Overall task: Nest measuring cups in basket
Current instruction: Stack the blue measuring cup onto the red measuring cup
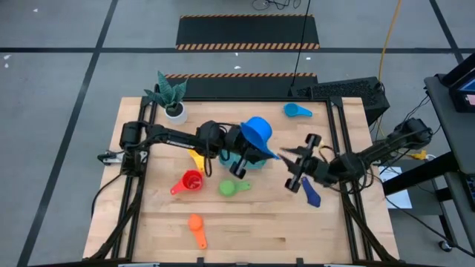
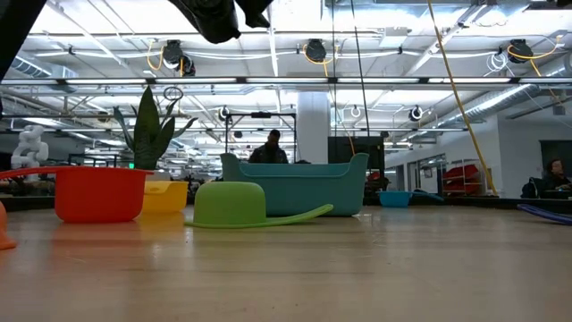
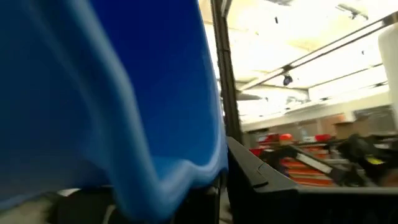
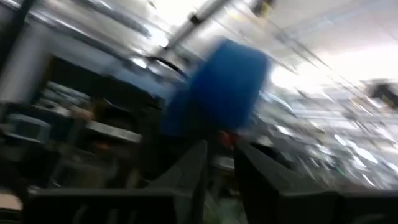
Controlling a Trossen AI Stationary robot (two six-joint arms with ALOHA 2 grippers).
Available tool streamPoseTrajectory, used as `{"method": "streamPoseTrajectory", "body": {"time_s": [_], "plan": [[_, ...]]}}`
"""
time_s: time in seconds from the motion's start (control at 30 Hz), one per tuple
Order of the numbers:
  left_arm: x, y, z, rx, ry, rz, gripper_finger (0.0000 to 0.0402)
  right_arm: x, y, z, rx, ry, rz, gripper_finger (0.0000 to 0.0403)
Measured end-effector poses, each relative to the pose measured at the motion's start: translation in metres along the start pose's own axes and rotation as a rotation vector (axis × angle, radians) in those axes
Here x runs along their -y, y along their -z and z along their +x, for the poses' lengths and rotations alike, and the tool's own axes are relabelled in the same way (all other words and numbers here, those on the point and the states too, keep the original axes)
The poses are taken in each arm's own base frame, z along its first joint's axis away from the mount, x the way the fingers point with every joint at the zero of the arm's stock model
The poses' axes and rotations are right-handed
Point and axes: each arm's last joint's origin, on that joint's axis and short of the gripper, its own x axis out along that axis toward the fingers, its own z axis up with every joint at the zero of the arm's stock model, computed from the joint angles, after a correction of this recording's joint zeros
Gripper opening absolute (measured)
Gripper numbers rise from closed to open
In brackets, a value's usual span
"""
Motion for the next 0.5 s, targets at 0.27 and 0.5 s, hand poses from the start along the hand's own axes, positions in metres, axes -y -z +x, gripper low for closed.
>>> {"method": "streamPoseTrajectory", "body": {"time_s": [0.27,0.5], "plan": [[0.004,0.015,0.003,-0.128,0.016,-0.113,0.0004,0.003,-0.017,-0.017,-0.25,0.11,-0.046,0.0135],[0.039,0.019,0.02,-0.34,-0.076,-0.07,0.0004,-0.008,-0.045,-0.03,-0.465,0.23,-0.111,0.0162]]}}
